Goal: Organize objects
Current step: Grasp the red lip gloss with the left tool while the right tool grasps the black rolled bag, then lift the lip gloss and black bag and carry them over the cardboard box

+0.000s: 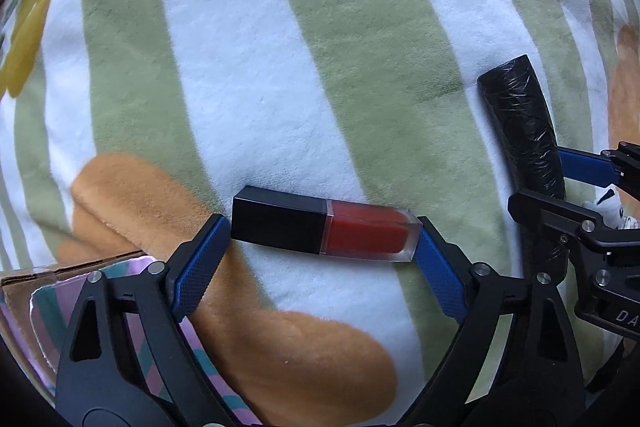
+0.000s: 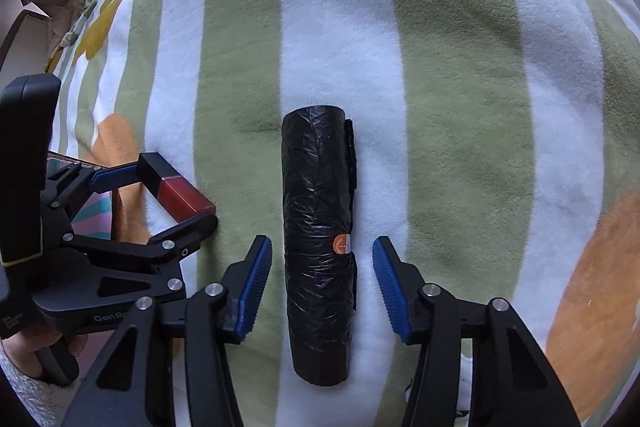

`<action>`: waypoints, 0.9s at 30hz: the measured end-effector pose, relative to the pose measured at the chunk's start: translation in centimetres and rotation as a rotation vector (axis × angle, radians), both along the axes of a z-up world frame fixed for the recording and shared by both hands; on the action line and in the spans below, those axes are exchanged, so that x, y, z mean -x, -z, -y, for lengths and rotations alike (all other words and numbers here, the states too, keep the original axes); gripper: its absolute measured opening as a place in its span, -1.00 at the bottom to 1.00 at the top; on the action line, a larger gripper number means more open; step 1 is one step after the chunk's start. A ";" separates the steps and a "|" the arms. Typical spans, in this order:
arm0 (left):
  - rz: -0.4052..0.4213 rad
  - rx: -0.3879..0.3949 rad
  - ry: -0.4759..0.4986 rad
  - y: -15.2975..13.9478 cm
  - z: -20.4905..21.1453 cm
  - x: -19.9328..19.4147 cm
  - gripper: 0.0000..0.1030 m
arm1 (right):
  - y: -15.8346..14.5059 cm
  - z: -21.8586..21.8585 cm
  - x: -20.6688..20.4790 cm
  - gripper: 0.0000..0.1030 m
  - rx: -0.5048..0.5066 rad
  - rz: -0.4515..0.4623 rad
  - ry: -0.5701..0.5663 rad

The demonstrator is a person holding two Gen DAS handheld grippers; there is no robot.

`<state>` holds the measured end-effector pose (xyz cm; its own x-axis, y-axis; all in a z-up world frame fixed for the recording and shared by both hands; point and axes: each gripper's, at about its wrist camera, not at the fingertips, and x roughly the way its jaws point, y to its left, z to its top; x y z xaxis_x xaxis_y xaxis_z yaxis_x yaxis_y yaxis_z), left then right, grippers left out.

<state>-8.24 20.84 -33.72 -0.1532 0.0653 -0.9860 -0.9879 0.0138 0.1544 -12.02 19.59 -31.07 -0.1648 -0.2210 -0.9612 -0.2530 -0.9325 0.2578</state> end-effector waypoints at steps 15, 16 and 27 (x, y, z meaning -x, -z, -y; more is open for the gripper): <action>0.034 -0.045 0.041 -2.5 0.4 0.2 0.61 | -1.6 -1.7 -1.5 -0.46 -0.017 -0.022 0.002; 0.038 -0.053 0.039 -3.0 0.4 0.2 0.61 | -2.0 -1.8 -1.7 -0.46 -0.018 -0.028 0.001; 0.063 -0.124 0.042 -8.0 1.9 0.1 0.61 | -6.7 -3.0 -3.8 -0.46 -0.061 -0.102 -0.032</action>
